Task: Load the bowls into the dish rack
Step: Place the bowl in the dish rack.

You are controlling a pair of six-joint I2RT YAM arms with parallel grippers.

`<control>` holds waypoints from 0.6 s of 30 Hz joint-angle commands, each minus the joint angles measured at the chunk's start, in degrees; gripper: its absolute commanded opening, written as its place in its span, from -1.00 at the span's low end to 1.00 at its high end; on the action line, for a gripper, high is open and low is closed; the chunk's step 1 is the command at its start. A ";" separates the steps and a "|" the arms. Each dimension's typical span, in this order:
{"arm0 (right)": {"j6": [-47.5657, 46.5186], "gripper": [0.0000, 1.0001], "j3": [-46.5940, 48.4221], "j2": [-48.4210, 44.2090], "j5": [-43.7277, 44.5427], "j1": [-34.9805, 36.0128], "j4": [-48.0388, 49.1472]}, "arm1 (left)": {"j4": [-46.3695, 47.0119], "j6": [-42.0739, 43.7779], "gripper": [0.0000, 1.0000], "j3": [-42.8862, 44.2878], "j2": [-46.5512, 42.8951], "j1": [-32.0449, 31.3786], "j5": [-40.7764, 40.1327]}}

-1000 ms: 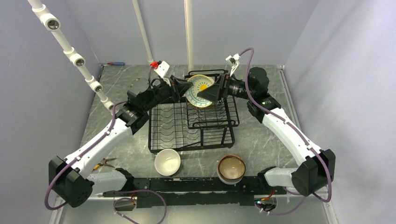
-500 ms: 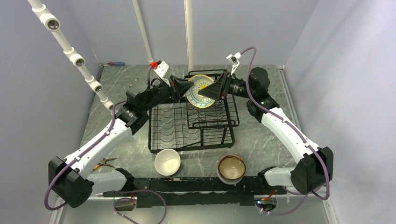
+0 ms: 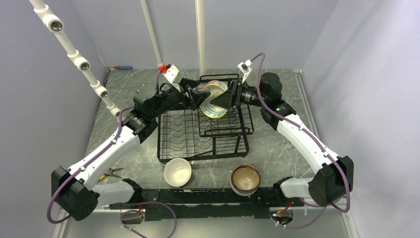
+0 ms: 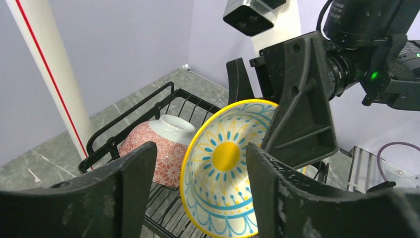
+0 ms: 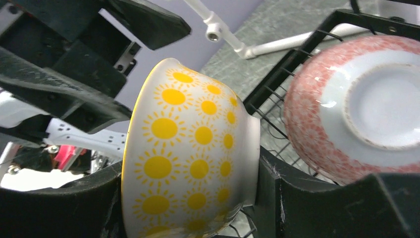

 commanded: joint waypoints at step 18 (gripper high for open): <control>-18.70 -1.00 11.52 -7.39 20.78 0.10 -28.46 | -16.15 12.05 0.71 1.77 -6.78 0.05 -7.52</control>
